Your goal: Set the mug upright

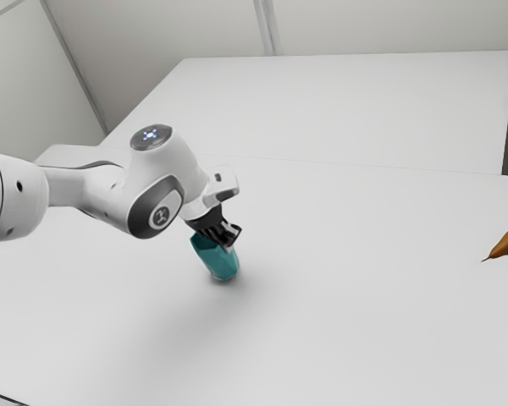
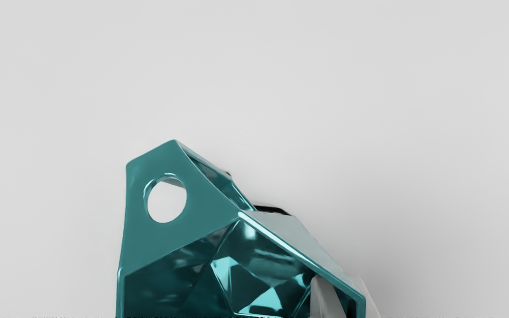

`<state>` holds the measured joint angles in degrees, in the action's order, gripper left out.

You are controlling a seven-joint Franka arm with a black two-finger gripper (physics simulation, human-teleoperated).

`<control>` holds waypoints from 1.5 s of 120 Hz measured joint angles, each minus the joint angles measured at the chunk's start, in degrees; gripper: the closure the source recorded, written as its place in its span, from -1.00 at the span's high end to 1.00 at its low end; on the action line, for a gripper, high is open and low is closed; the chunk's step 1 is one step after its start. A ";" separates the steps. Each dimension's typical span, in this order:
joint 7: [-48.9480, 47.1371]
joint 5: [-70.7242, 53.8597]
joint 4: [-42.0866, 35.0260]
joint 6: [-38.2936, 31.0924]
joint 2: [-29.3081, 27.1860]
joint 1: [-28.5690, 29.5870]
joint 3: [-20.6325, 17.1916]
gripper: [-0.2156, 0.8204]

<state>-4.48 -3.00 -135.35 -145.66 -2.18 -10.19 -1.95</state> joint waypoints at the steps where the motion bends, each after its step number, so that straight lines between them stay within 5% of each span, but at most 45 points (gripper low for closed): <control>1: -0.10 0.00 0.00 0.01 0.00 -0.04 0.00 -0.93; 34: -2.74 0.05 0.11 0.61 0.19 0.41 0.05 -0.90; 108: -4.40 0.48 1.52 2.14 -2.15 0.33 0.10 0.08; 147: 0.36 0.49 29.86 23.75 4.34 0.64 0.87 0.48; 180: 4.33 0.61 34.76 35.68 4.32 1.61 0.98 0.55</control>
<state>-0.16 -2.39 -100.58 -109.98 2.14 -8.58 -0.97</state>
